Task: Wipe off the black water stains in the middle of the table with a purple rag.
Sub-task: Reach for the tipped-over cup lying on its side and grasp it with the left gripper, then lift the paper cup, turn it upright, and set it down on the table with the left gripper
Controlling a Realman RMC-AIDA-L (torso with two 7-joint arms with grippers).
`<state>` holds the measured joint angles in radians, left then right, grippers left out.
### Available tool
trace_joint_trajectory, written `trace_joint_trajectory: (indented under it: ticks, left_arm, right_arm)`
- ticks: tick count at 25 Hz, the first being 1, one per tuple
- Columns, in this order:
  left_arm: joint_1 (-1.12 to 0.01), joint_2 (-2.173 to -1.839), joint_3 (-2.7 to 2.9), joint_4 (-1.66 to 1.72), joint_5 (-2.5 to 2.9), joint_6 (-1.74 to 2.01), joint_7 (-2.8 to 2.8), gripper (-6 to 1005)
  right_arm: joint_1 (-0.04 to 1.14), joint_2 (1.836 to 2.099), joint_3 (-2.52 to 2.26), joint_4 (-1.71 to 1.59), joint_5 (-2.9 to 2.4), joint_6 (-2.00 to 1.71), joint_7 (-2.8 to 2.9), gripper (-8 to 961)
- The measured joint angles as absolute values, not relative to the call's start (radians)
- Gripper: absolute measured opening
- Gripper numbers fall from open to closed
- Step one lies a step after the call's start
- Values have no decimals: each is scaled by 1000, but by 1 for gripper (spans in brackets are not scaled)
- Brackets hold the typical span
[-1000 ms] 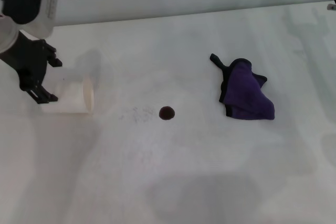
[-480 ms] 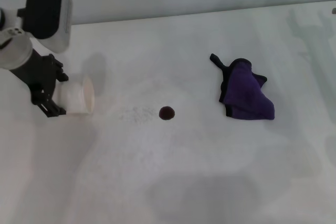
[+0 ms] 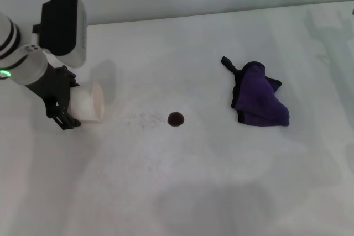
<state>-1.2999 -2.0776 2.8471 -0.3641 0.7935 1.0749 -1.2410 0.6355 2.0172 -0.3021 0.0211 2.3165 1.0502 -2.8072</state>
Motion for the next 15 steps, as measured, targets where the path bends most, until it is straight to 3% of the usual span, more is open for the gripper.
trace_joint_trajectory:
  ticks: [15]
  left_arm:
    - [-1285,-2076,2847,-383,538,976,-1309,712]
  right_arm:
    - [611,2018,-302,15,2318,1037,-2807,850]
